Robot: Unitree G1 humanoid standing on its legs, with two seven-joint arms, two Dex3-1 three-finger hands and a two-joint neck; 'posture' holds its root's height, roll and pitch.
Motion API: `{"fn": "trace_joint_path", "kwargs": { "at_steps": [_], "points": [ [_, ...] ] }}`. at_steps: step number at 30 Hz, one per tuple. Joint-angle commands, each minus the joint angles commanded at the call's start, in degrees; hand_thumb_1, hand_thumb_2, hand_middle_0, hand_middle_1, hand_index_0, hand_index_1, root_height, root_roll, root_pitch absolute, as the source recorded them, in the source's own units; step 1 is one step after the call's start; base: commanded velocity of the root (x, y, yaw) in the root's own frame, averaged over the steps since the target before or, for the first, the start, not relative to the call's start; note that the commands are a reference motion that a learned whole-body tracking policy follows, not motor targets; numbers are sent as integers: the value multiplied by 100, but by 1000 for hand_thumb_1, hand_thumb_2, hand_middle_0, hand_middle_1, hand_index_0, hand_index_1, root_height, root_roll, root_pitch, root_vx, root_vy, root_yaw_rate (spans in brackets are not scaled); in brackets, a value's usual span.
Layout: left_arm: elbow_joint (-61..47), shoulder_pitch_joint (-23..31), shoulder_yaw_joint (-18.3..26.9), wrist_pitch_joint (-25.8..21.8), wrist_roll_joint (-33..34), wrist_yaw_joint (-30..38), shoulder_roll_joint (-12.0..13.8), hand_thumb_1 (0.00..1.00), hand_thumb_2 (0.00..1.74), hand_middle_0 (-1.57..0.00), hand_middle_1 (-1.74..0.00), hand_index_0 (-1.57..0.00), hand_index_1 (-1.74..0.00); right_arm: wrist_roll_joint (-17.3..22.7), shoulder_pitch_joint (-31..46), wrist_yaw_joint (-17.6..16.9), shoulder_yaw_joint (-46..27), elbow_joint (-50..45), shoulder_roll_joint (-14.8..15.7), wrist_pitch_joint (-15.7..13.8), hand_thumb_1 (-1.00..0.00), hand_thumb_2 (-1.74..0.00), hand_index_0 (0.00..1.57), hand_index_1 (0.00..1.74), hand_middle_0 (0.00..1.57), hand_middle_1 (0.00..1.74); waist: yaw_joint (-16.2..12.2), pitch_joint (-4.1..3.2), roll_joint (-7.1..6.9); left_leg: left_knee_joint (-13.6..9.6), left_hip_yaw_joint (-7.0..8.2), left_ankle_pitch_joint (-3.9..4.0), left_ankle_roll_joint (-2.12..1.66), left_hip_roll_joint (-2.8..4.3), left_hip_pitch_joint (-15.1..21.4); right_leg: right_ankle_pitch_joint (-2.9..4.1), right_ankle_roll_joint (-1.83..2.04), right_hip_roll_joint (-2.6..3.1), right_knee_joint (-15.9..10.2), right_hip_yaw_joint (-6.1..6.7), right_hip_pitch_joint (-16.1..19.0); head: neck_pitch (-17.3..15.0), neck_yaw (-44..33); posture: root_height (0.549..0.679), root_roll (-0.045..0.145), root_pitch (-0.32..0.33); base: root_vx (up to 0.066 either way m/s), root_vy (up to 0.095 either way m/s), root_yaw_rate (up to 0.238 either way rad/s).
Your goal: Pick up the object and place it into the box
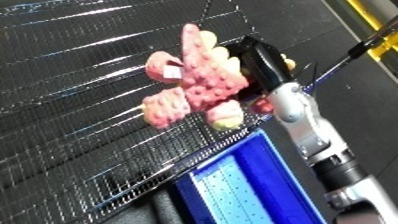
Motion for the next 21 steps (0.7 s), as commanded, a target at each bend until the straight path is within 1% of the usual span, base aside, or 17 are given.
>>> {"fn": "trace_joint_path", "kwargs": {
  "at_steps": [3, 8, 12, 17, 19, 21],
  "points": [
    [-31, 81, 84, 32, 35, -22, -2, 1000, 1740, -1570, -1740, -1570, -1740, 102, 709, -70, -638, 46, 192, -13, -1000, -1740, 1570, 1740, 1570, 1740, -71, 0, 33, -12, 37, -16, 14, 0, 43, 27, 10, -7, -8, 45, 0, 45, 170, 637, 44, -44, -15, 21, -104],
    [-72, 156, 158, 45, 78, -42, -49, 1000, 1740, -1570, -1740, -1570, -1740, 439, 1475, -200, -1408, 220, 555, -93, -1000, -1740, 1570, 1740, 1570, 1740, -208, 0, 124, -48, 136, -44, 35, 1, 163, 83, 24, -20, -75, 135, 50, 38, 487, 638, 48, -51, 1, 36, -169],
    [-87, 195, 181, 50, 101, -64, -120, 1000, 1740, -1570, -1740, -1570, -1740, 671, 1918, -261, -1870, 372, 827, -180, -1000, -1740, 1570, 1740, 1570, 1740, -336, 0, 195, -48, 209, -70, 45, -4, 230, 102, 11, -21, -128, 200, 86, 1, 750, 639, 51, -56, 3, 34, -168],
    [-55, 201, 144, 47, 93, -79, -196, 1000, 1740, -1570, -1740, -1570, -1740, 1006, 2183, -314, -2199, 600, 1122, -290, -1000, -1740, 1570, 1740, 1570, 1740, -489, 0, 284, -62, 283, -92, 46, -15, 302, 119, -10, -30, -180, 263, 122, -101, 916, 640, 56, -60, 0, 32, -118],
    [-35, 190, 107, 53, 104, -98, -224, 1000, 1740, -1570, -1740, -1570, -1740, 1058, 2268, -303, -2224, 717, 1248, -310, -1000, -1740, 1570, 1740, 1570, 1740, -550, 0, 324, -72, 308, -94, 43, -19, 334, 120, -19, -39, -201, 280, 151, -298, 932, 641, 59, -62, 3, 32, -69],
    [-22, 167, 65, 54, 122, -123, -235, 1000, 1740, -1570, -1740, -1570, -1740, 1117, 2327, -280, -2212, 863, 1390, -321, -1000, -1740, 1570, 1740, 1570, 1740, -601, 0, 363, -84, 325, -94, 40, -25, 369, 116, -29, -46, -224, 291, 191, -430, 949, 641, 61, -65, 4, 28, -46]
  ]
}}
